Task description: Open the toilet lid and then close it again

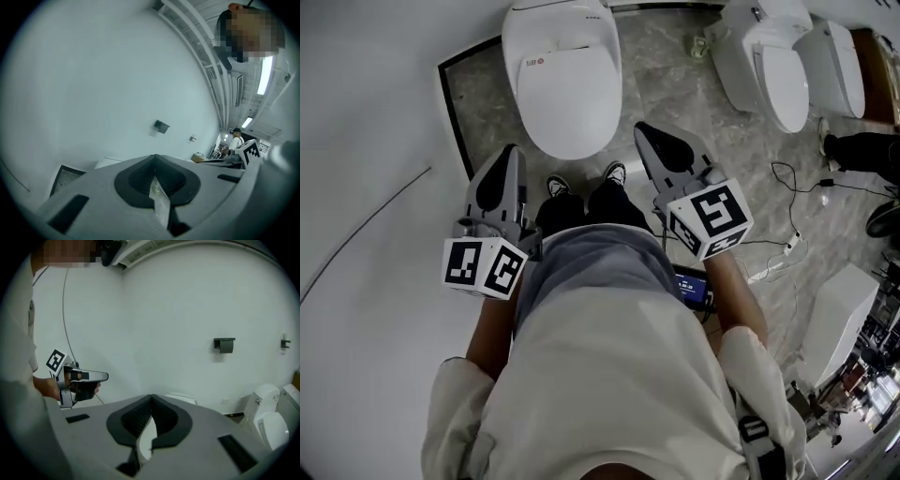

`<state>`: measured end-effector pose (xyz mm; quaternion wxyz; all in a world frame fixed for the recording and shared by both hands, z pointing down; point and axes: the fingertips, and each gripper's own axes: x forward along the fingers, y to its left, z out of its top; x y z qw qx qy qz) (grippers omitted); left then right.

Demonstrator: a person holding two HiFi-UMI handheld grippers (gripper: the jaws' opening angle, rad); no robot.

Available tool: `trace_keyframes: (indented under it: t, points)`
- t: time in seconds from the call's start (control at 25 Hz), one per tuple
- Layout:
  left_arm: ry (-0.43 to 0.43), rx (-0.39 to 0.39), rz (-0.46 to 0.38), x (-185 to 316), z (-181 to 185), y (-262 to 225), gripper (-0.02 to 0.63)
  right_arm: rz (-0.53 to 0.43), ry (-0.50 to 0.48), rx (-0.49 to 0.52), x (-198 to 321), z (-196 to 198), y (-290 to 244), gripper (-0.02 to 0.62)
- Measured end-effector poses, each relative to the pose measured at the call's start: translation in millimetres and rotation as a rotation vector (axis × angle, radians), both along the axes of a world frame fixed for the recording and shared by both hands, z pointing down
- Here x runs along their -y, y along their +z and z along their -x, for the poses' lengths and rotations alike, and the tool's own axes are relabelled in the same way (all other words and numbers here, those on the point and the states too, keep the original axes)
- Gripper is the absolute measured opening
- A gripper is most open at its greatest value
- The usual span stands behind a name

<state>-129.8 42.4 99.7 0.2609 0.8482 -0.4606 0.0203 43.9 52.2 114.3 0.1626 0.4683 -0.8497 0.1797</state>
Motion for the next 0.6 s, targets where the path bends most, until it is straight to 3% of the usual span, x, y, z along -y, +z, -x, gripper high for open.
trace_keyframes:
  t: [0.32, 0.6]
  points:
    - [-0.059, 0.082, -0.112, -2, 23, -55, 0.006, -0.087, 0.05, 0.047, -15, 4, -64, 0.009]
    - [-0.052, 0.099, -0.197, 4, 41, -52, 0.006, -0.155, 0.044, 0.017, -14, 8, -70, 0.009]
